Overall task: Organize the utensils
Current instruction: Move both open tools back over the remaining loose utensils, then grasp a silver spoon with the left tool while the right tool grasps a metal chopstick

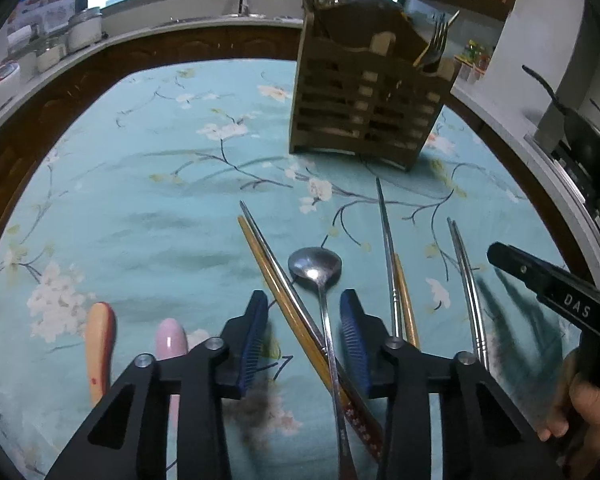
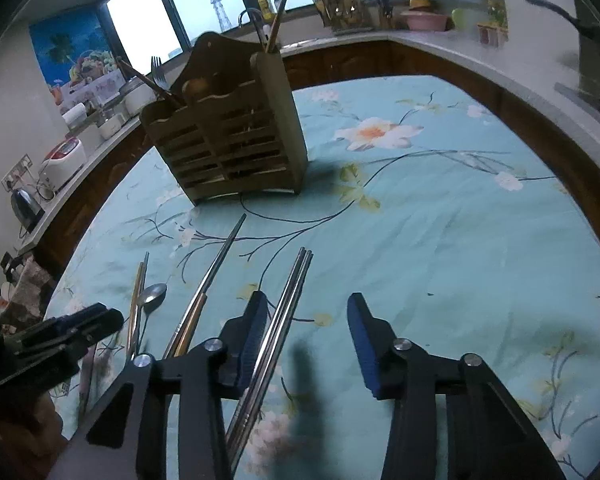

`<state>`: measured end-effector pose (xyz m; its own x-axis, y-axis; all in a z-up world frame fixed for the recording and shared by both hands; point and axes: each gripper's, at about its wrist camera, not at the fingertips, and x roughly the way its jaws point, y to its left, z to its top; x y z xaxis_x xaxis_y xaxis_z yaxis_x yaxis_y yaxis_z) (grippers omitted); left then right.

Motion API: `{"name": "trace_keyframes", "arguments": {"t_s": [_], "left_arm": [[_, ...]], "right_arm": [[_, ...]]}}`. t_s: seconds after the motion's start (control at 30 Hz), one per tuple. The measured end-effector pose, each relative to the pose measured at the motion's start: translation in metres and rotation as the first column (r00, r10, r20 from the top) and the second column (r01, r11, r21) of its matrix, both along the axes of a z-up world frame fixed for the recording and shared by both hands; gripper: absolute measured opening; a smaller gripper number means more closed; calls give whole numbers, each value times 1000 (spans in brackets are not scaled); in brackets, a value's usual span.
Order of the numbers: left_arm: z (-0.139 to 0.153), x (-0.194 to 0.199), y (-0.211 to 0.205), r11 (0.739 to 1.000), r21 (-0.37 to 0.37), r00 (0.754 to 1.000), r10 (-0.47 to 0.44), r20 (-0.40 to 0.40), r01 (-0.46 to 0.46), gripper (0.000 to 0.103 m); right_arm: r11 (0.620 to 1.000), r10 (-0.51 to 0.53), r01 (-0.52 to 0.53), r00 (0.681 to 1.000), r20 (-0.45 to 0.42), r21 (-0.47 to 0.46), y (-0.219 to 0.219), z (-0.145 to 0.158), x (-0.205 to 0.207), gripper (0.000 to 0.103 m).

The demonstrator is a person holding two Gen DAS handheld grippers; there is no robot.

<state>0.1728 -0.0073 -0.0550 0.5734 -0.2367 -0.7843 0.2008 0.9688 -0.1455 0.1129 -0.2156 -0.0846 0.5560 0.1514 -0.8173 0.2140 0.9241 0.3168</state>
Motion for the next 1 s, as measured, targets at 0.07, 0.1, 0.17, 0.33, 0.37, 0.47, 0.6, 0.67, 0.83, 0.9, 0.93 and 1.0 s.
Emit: {"name": "trace_keyframes", "arguments": {"t_s": [0.07,0.1,0.17,0.33,0.37,0.47,0.6,0.67,0.83,0.9,0.93,1.0], "left_arm": [[-4,5,-1,1000,-4,1000,-3,-14,3,28],[-6,8,-2,1000,-9,1000,-5,-19,5,25],[-9,12,-2,1000,-15,1000,-9,-23,9,23],[-11,18,-5,1000,-13,1000,-25,-18,25,21],[-11,18,-6,1000,-12,999,-27,-17,27,20],[-12,23,-8,999,-15,999,-37,-21,36,19],[-13,30,-13,998,-2,998,-56,-28,56,18],[-14,33,-15,998,-8,997,-67,-32,67,18],[-21,41,-18,997,-21,995,-73,-66,72,15],[-23,41,-18,997,-19,996,-69,-63,68,9],[-23,42,-17,998,-24,996,-68,-64,66,5],[-23,43,-15,997,-44,995,-68,-66,65,4]], "right_arm": [[1000,11,-11,1000,-11,4,1,-3,5,34],[1000,17,-17,1000,-15,6,2,-5,7,34],[1000,28,-28,999,-31,0,5,-10,12,28],[999,47,-48,996,-79,-6,9,-22,27,20],[999,50,-51,995,-84,-14,10,-23,29,17],[998,53,-57,994,-93,-40,10,-23,34,13],[997,57,-63,992,-116,-53,8,-26,44,11],[994,70,-79,989,-128,-74,10,-26,50,11],[994,79,-89,986,-145,-65,8,-28,62,11],[994,81,-91,986,-147,-61,8,-29,65,11],[993,85,-96,985,-147,-68,9,-30,66,11],[992,90,-102,985,-146,-77,11,-30,68,12]]}}
